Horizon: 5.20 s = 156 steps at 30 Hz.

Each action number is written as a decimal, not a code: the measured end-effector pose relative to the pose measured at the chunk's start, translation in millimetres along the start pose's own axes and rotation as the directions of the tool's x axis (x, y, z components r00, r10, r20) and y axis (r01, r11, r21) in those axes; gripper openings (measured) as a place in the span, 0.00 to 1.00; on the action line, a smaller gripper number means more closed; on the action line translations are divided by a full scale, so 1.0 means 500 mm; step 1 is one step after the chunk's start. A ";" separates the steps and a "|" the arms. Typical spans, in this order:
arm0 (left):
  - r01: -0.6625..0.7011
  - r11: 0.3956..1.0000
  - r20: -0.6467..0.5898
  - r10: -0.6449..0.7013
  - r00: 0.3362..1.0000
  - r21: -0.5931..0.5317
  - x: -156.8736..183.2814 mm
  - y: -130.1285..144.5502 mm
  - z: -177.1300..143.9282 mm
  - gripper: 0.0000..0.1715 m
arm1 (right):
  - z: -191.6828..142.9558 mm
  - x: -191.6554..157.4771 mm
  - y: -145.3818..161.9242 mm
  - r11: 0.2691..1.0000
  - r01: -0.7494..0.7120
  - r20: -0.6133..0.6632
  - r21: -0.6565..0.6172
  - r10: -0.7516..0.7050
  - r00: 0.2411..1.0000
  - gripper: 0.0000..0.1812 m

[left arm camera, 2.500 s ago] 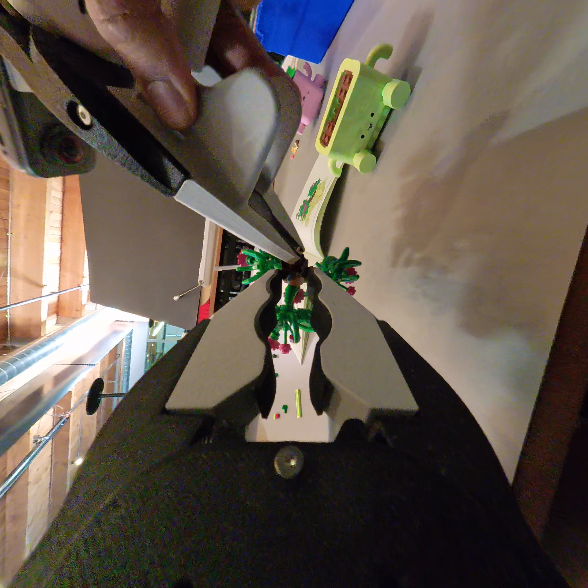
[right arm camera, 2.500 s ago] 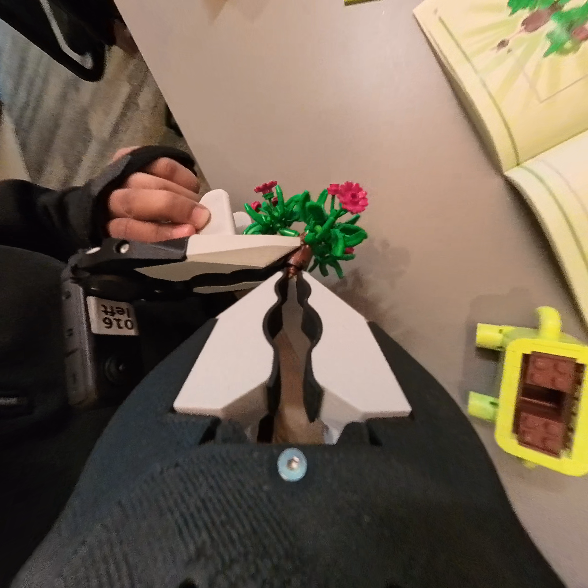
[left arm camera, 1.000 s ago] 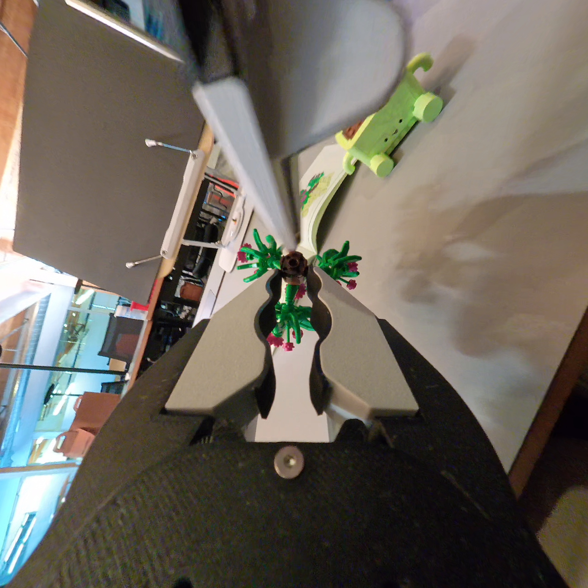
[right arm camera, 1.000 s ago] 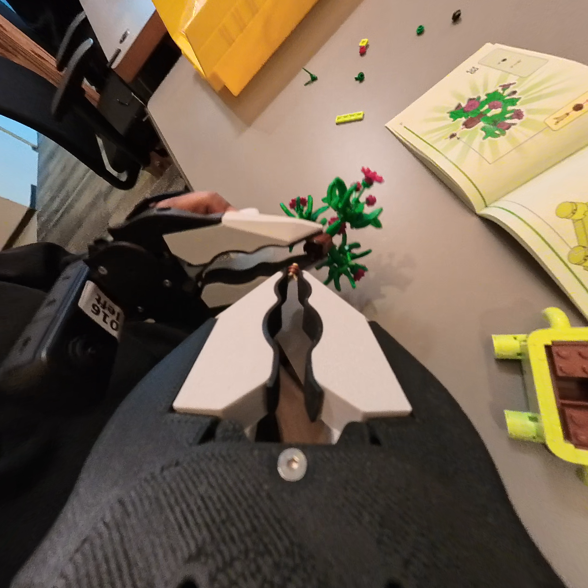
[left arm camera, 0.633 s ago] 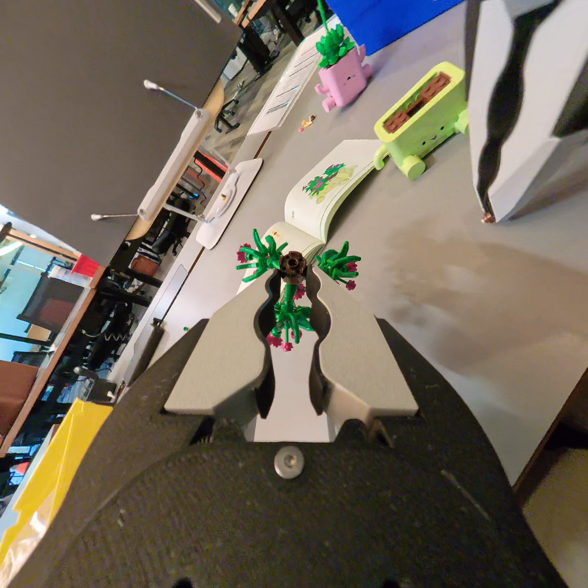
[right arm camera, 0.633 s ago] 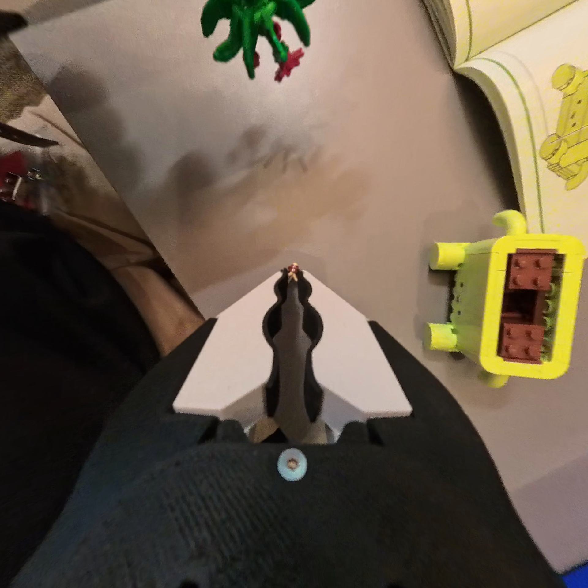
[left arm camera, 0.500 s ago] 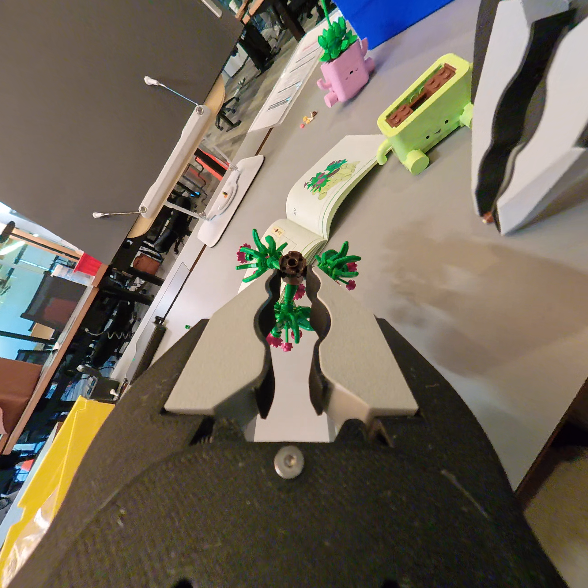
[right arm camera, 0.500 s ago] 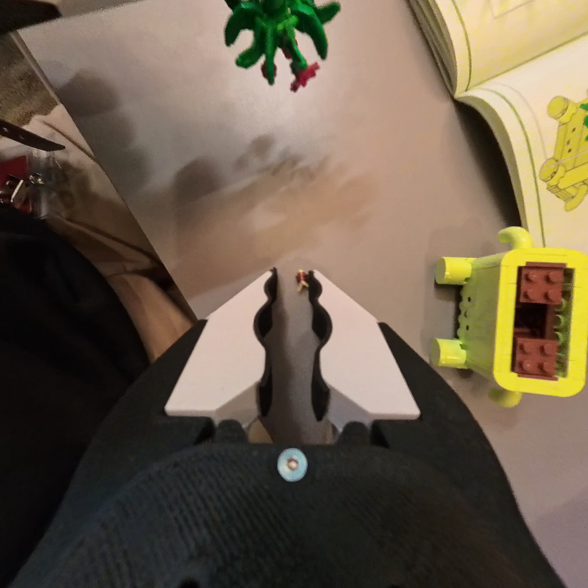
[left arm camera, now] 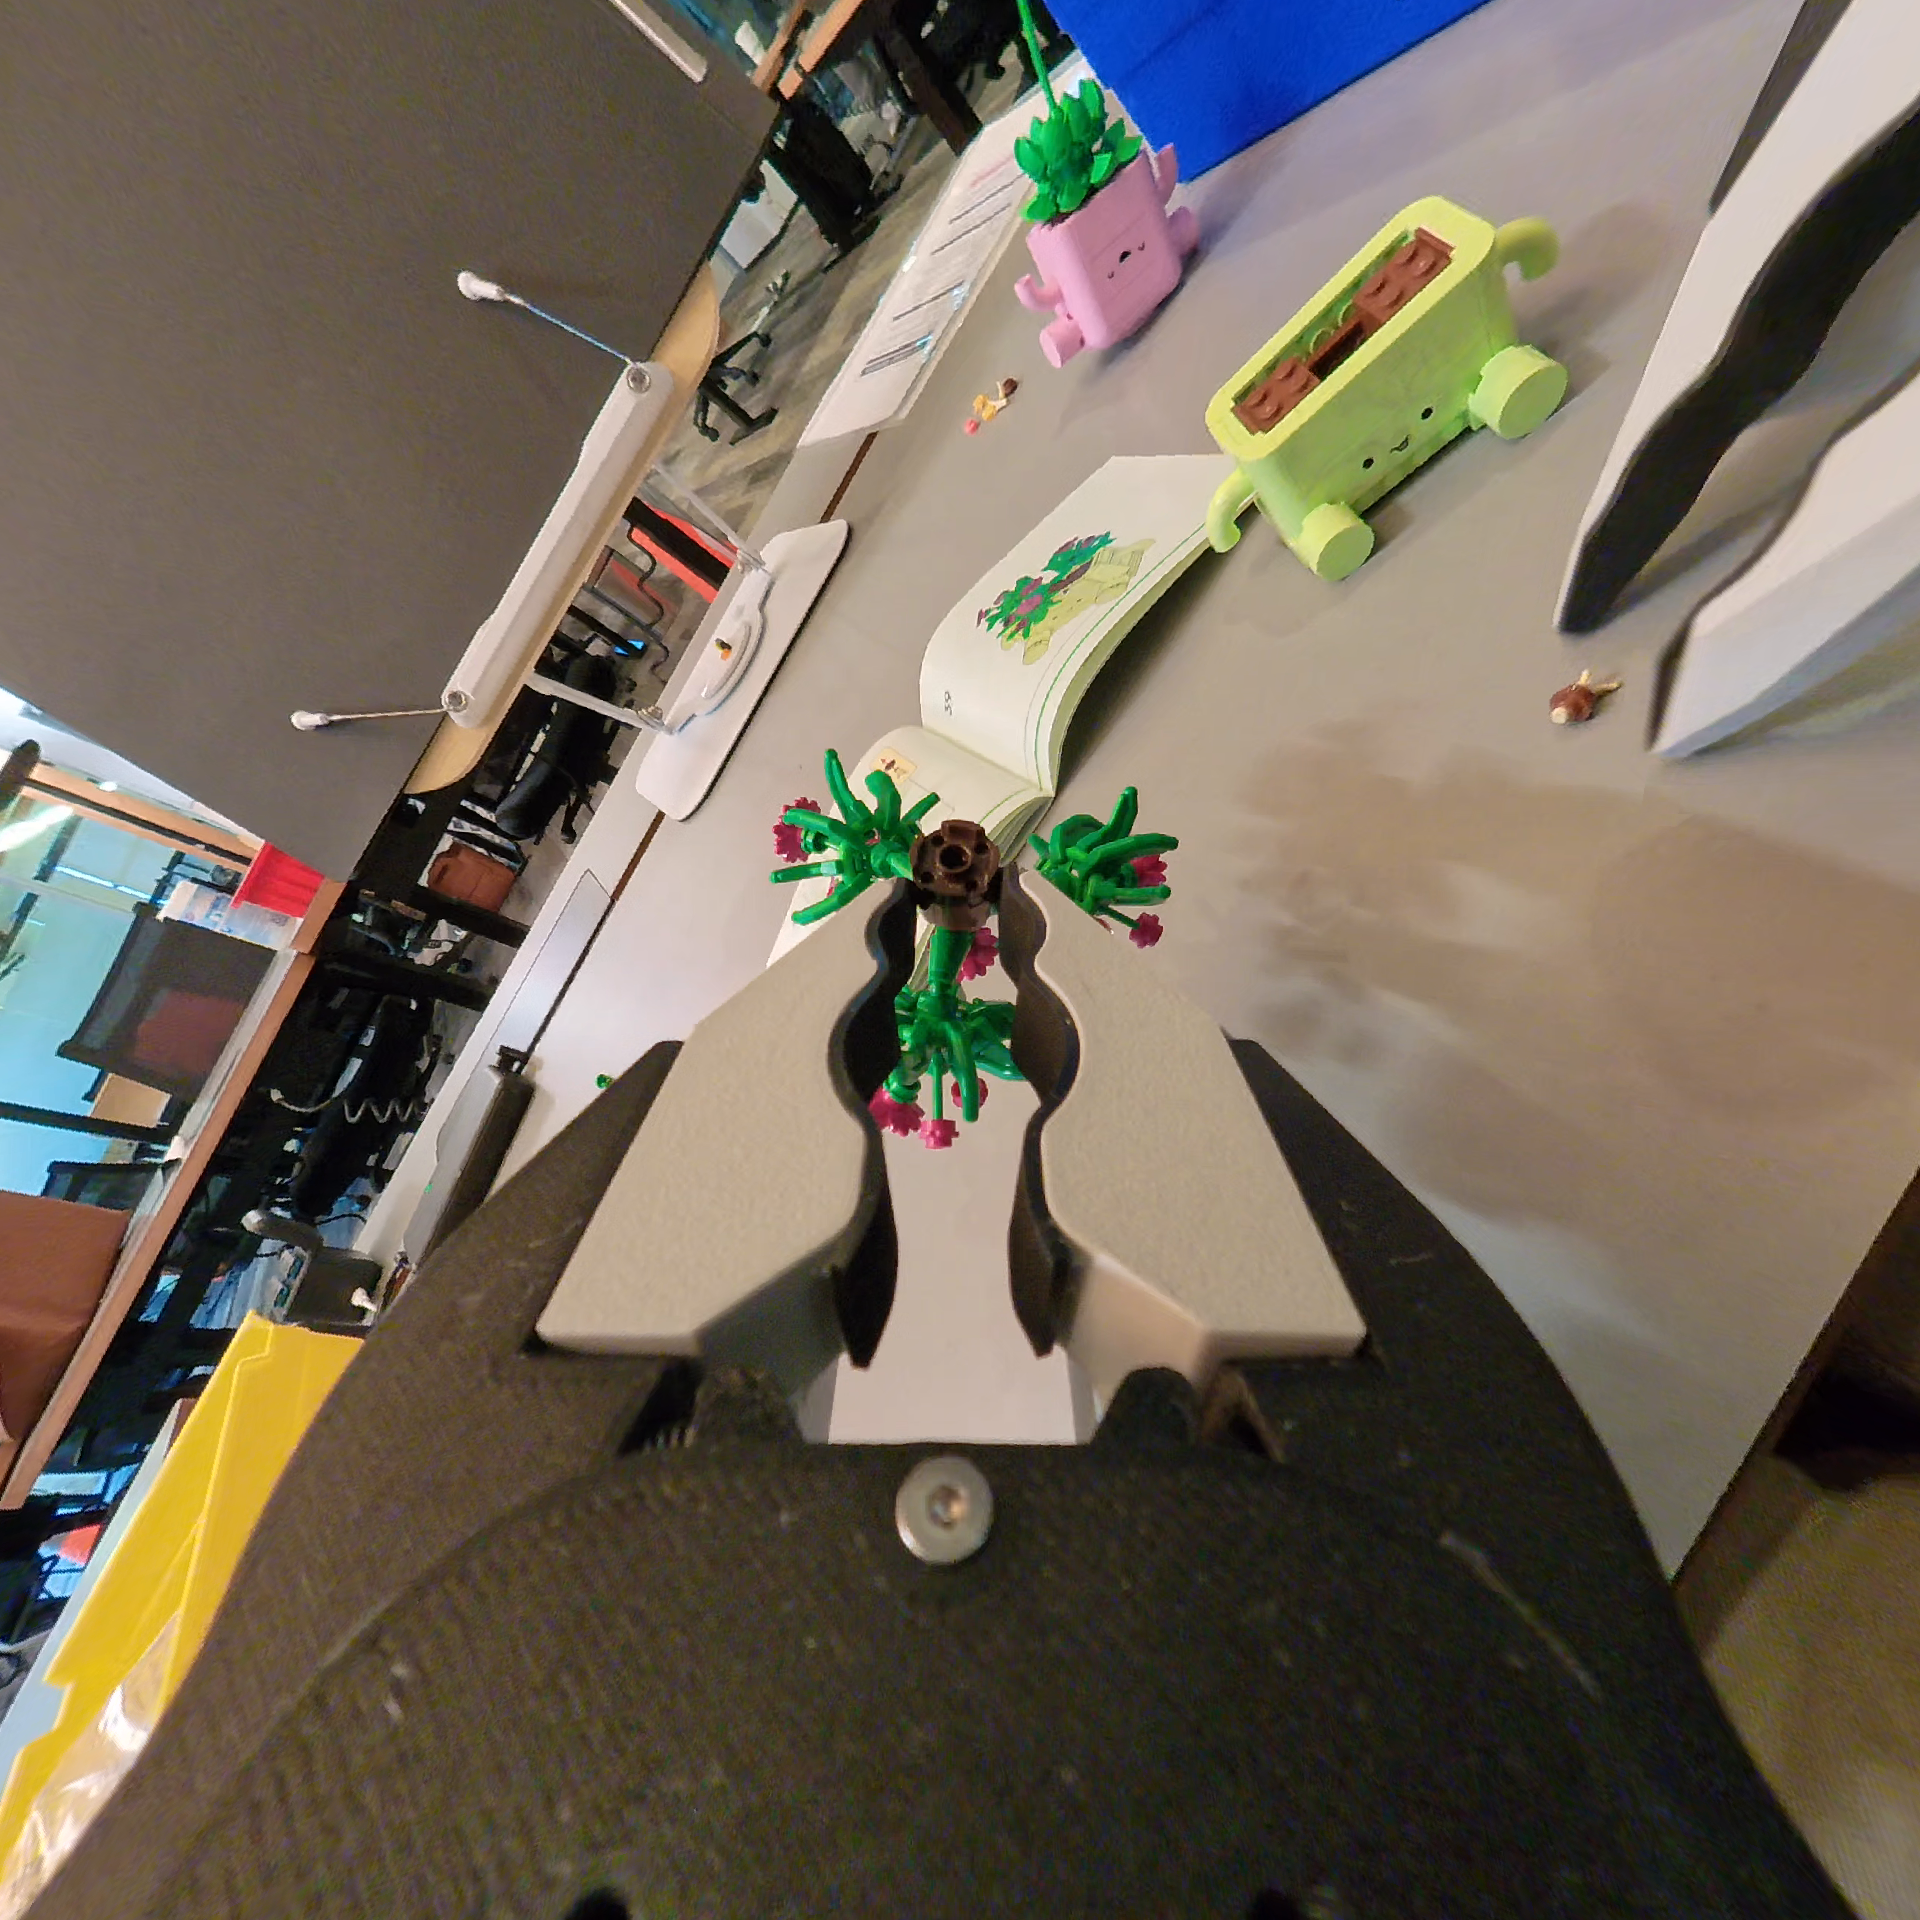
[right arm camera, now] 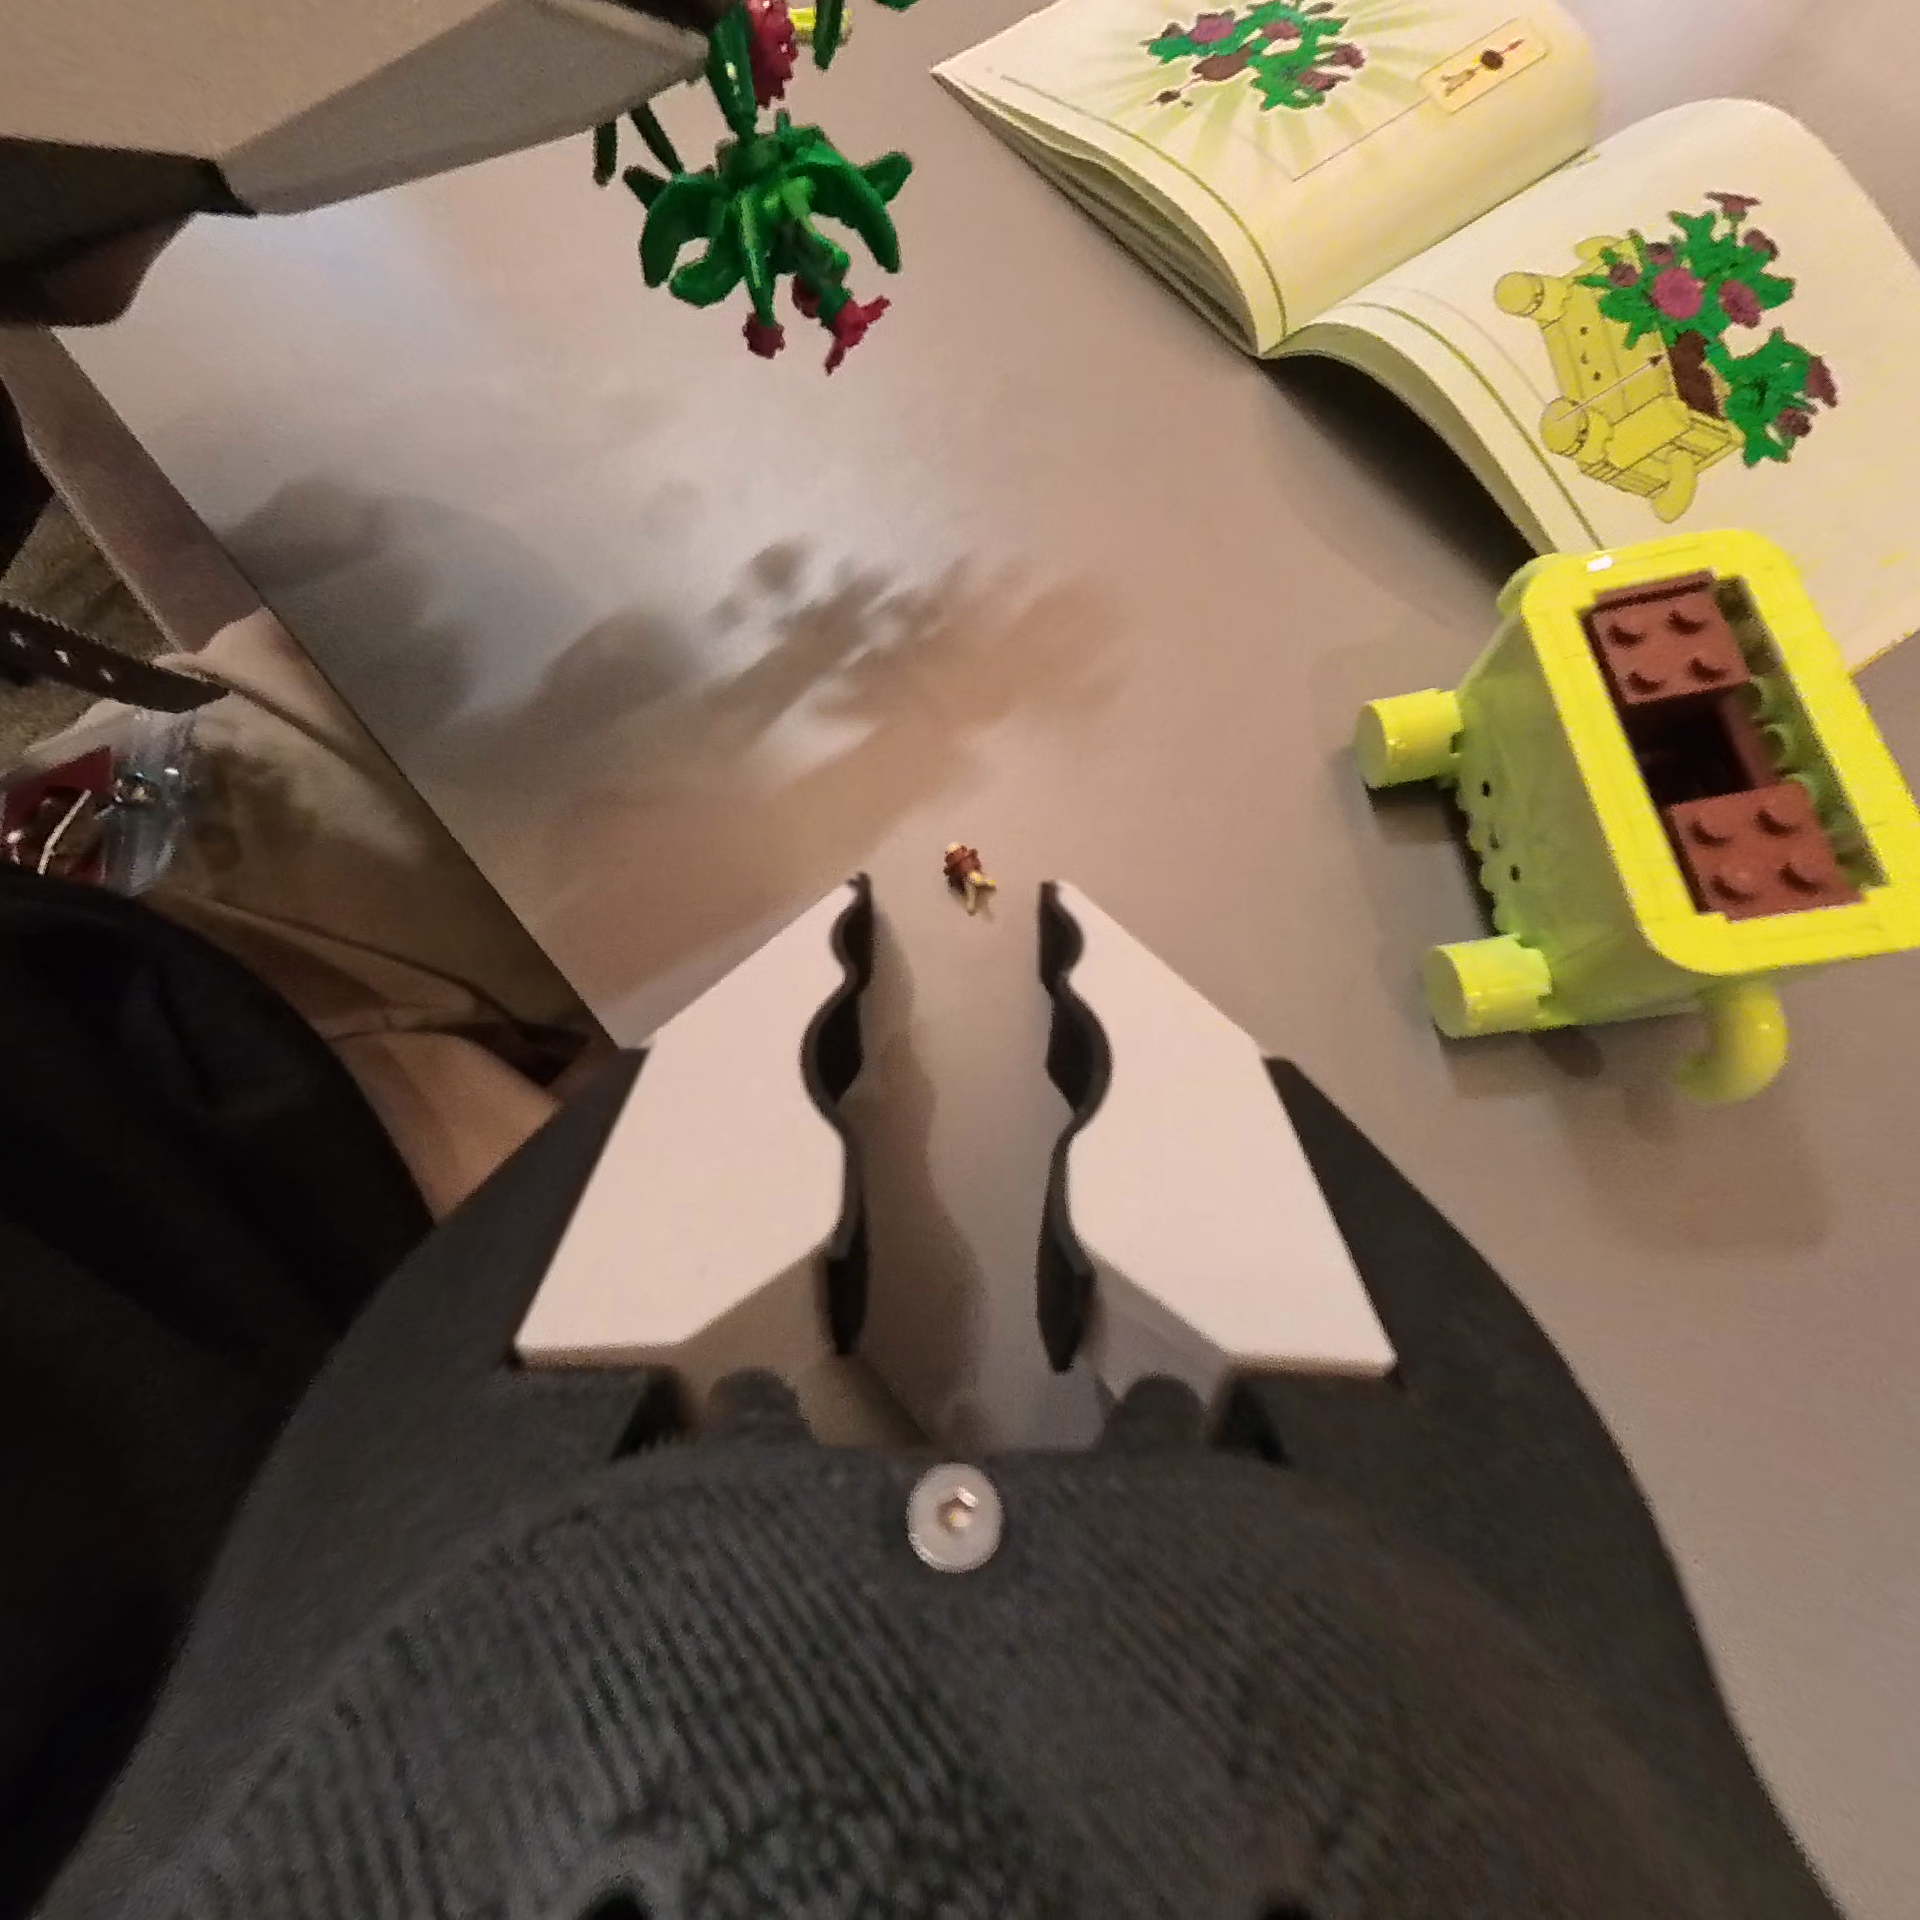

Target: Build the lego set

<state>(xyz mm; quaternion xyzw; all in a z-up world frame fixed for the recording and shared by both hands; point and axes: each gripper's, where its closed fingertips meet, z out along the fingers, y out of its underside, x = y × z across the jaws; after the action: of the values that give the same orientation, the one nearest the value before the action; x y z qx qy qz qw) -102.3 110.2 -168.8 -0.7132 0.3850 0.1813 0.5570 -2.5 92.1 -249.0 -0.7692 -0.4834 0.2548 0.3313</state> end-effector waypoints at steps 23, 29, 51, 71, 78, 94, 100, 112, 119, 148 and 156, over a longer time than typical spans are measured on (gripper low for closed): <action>-0.046 0.999 -0.058 0.045 0.997 -0.023 0.041 -0.004 0.006 0.08 | -0.018 -0.001 -0.101 0.920 0.383 -0.236 0.087 -0.354 0.905 0.00; 0.116 0.992 -0.196 -0.123 0.973 -0.045 0.073 -0.028 -0.003 0.08 | -0.055 -0.022 -0.213 0.522 0.852 -0.491 -0.030 -0.750 0.442 0.00; 0.733 0.615 -0.812 -0.563 0.150 -0.291 0.106 -0.068 -0.079 0.08 | -0.026 -0.106 -0.209 -0.595 0.801 -0.200 -0.065 -0.779 -0.595 0.00; 0.742 0.532 -0.913 -0.261 -0.313 -0.407 0.105 -0.118 -0.190 0.07 | -0.114 -0.195 -0.215 -0.135 0.900 0.046 0.414 -0.985 -0.169 0.00; 0.720 0.559 -0.911 -0.267 -0.313 -0.411 0.112 -0.109 -0.193 0.07 | -0.108 -0.189 -0.188 -0.179 0.897 0.115 0.405 -0.963 -0.244 0.00; 0.679 0.591 -0.900 -0.267 -0.344 -0.435 0.131 -0.109 -0.201 0.07 | -0.108 -0.203 -0.164 -0.193 0.885 0.229 0.424 -0.922 -0.311 0.00; 0.676 0.584 -0.892 -0.254 -0.375 -0.450 0.134 -0.111 -0.205 0.07 | -0.109 -0.206 -0.160 -0.151 0.896 0.276 0.418 -0.918 -0.283 0.00; 0.672 0.474 -0.763 0.000 -0.647 -0.569 0.086 -0.148 -0.264 0.07 | -0.157 -0.242 -0.200 0.117 0.855 0.381 0.505 -0.919 -0.099 0.00; 0.583 0.503 -0.620 0.113 -0.776 -0.638 0.077 -0.154 -0.306 0.07 | -0.177 -0.276 -0.205 0.199 0.782 0.483 0.591 -0.863 -0.145 0.00; 0.509 0.433 -0.559 0.013 -0.829 -0.744 0.106 -0.161 -0.260 0.06 | -0.174 -0.240 -0.173 0.244 0.779 0.582 0.577 -0.792 -0.183 0.00; 0.537 0.469 -0.651 -0.114 -0.750 -0.701 0.120 -0.158 -0.252 0.06 | -0.165 -0.236 -0.164 0.255 0.795 0.596 0.551 -0.787 -0.161 0.00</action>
<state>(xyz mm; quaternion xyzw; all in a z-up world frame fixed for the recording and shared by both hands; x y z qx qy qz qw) -25.9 -21.8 -118.8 -0.4941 0.2366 -0.8343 0.0626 -38.3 -11.6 -125.1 -0.0885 -0.9348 0.3112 0.1465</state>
